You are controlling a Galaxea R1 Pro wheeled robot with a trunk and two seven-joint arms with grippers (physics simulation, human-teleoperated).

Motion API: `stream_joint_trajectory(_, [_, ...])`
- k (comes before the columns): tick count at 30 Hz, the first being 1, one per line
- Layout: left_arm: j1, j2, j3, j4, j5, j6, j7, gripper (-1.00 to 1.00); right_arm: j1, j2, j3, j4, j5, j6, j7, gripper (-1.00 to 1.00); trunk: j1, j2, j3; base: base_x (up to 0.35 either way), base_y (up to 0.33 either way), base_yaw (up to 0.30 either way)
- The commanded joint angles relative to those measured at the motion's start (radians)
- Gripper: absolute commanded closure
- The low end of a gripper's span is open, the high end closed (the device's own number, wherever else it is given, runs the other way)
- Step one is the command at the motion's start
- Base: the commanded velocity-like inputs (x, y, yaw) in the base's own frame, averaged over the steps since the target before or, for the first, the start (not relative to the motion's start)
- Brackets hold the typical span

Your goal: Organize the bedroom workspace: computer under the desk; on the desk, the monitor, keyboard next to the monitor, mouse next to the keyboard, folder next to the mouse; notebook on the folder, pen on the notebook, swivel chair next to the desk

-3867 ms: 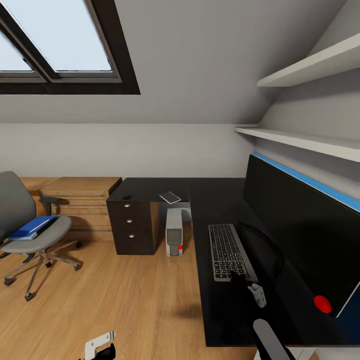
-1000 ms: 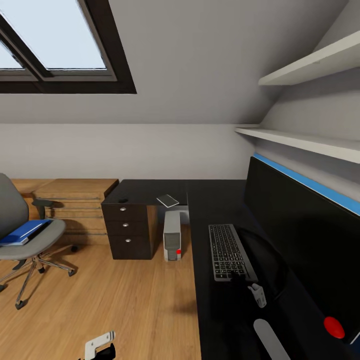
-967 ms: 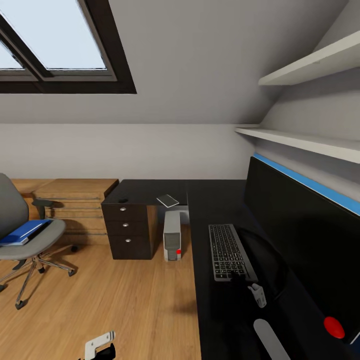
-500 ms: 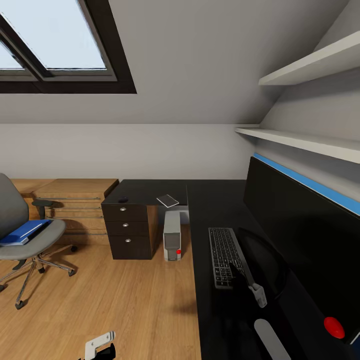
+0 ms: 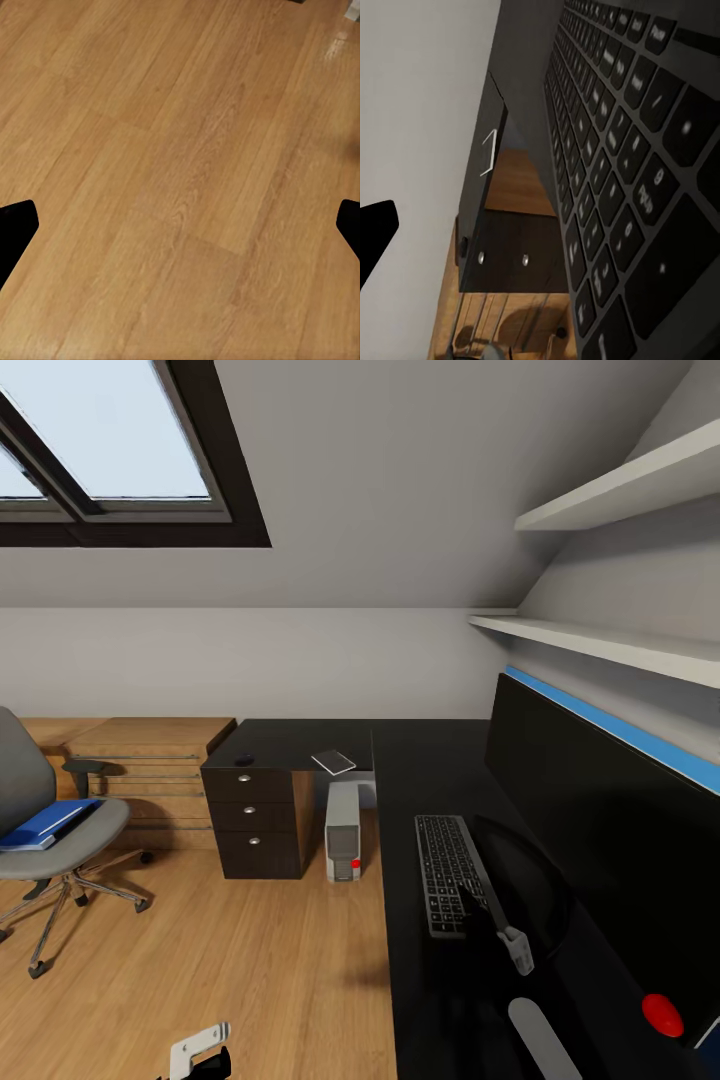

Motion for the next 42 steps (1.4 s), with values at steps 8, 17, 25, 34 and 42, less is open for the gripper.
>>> stream_joint_trajectory(8, [0.0, 0.0, -0.002, -0.005, 0.005, 0.005, 0.006, -1.0, -0.001, 0.0, 0.002, 0.001, -0.01, -0.006, 0.004, -1.0, 0.0, -0.001, -0.001, 0.0, -0.004, 0.0])
stream_joint_trajectory(17, [0.0, 0.001, 0.005, -0.071, 0.009, 0.007, 0.013, -1.0, -0.001, 0.0, 0.002, 0.001, -0.01, -0.006, 0.004, -1.0, 0.012, -0.022, -0.011, 0.0, 0.0, 0.0])
stream_joint_trajectory(25, [0.0, -0.004, 0.066, -0.092, 0.014, 0.008, 0.014, -1.0, -0.001, 0.0, 0.002, 0.001, -0.011, -0.007, 0.005, -1.0, 0.042, -0.078, -0.036, 0.0, 0.0, 0.0])
stream_joint_trajectory(34, [0.0, -0.005, 0.076, -0.094, 0.014, 0.008, 0.013, -1.0, -0.001, 0.0, 0.001, 0.001, -0.013, -0.008, 0.006, -1.0, 0.077, -0.141, -0.064, 0.0, 0.0, 0.0])
stream_joint_trajectory(42, [0.0, -0.005, 0.076, -0.094, 0.014, 0.008, 0.012, -1.0, -0.001, -0.002, 0.0, -0.001, -0.012, -0.008, 0.009, -1.0, 0.107, -0.197, -0.089, 0.0, 0.0, 0.0])
